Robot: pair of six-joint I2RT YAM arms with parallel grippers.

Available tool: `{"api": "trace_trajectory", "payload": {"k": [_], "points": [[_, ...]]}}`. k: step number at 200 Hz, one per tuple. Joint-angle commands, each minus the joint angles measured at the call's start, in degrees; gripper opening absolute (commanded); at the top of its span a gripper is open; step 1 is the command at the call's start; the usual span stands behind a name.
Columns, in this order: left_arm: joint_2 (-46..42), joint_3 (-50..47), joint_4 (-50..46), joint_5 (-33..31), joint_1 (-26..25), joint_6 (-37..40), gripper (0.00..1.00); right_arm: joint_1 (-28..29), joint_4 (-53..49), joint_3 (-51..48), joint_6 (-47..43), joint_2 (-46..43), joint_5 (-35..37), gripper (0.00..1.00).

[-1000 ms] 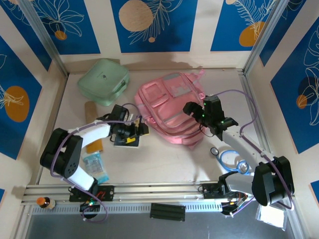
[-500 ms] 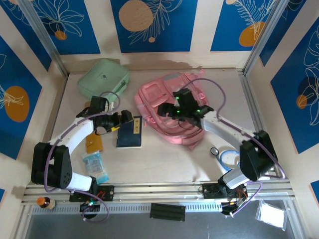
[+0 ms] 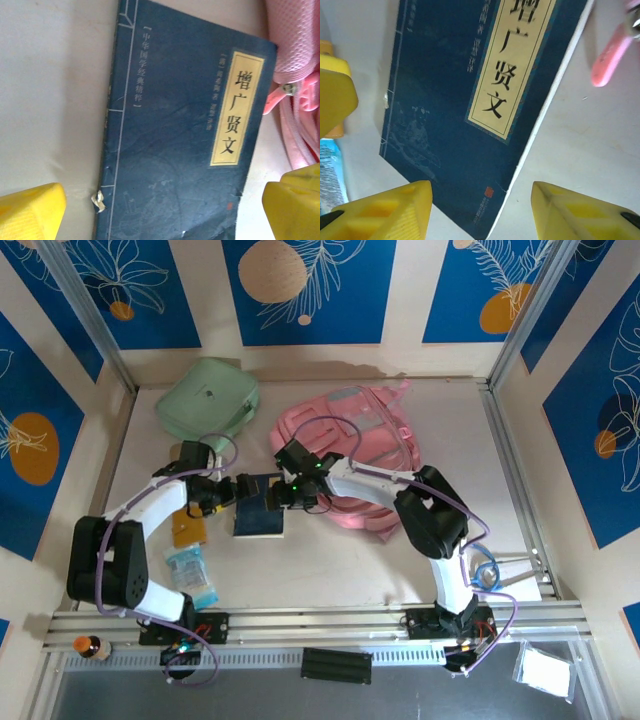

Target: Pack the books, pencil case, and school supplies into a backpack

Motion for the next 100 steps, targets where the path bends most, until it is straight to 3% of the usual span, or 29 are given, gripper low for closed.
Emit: {"api": "trace_trajectory", "payload": {"k": [1, 19, 34, 49, 100], "points": [[0.86, -0.55, 0.5, -0.52, 0.75, 1.74, 1.0, 0.49, -5.16, 2.84, -0.98, 1.39, 1.15, 0.54], [1.72, -0.64, 1.1, 0.46, 0.72, 1.94, 0.99, 0.01, -6.19, 4.51, -1.38, 3.19, 2.25, 0.49], [2.84, -0.66, 1.51, 1.39, 0.73, 1.9, 0.94, -0.43, -6.87, 6.7, -3.04, 5.43, 1.51, 0.35], [3.91, -0.64, 1.6, 1.88, 0.72, 1.85, 0.89, -0.56, -8.77, 10.07, -4.51, 7.98, 1.86, 0.28], [5.55, -0.61, 0.82, 1.78, 0.72, 2.47, 0.8, -1.09, -12.21, 14.69, -5.58, 11.41, 6.37, 0.27]]}}
